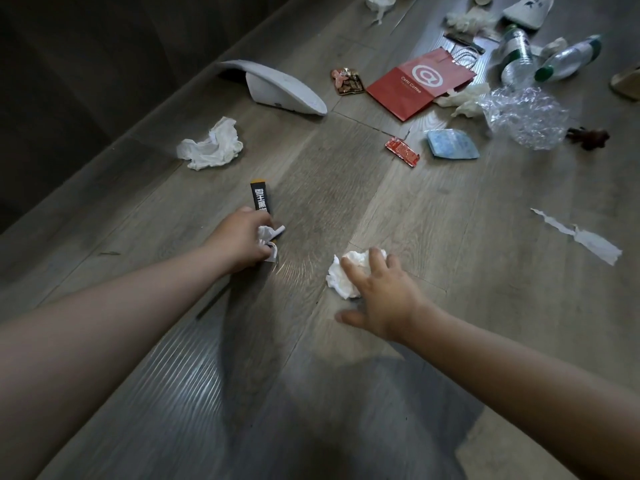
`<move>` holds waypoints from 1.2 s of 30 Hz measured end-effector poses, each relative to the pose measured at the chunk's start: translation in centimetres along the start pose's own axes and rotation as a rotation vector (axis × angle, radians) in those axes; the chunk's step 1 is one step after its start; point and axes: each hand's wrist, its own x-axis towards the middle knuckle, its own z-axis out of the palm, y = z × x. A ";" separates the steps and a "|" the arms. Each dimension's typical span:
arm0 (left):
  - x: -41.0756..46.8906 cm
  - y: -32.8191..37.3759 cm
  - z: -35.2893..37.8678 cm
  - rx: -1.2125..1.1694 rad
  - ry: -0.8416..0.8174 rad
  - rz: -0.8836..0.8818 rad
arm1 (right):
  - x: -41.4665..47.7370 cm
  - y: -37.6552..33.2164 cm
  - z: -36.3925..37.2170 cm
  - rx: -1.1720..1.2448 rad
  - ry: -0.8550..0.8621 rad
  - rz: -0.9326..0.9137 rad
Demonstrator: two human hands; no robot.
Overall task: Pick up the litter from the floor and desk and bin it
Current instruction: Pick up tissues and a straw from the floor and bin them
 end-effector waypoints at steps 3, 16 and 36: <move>-0.2 -0.3 -0.1 0.003 0.015 -0.011 | -0.8 -0.2 0.8 0.049 0.065 -0.040; -1.1 -1.2 -0.3 -0.157 0.013 -0.041 | -0.4 1.1 -0.1 0.223 0.159 -0.093; -4.7 2.1 -4.0 -0.707 -0.031 -0.079 | -3.5 2.2 -3.2 0.788 0.374 0.001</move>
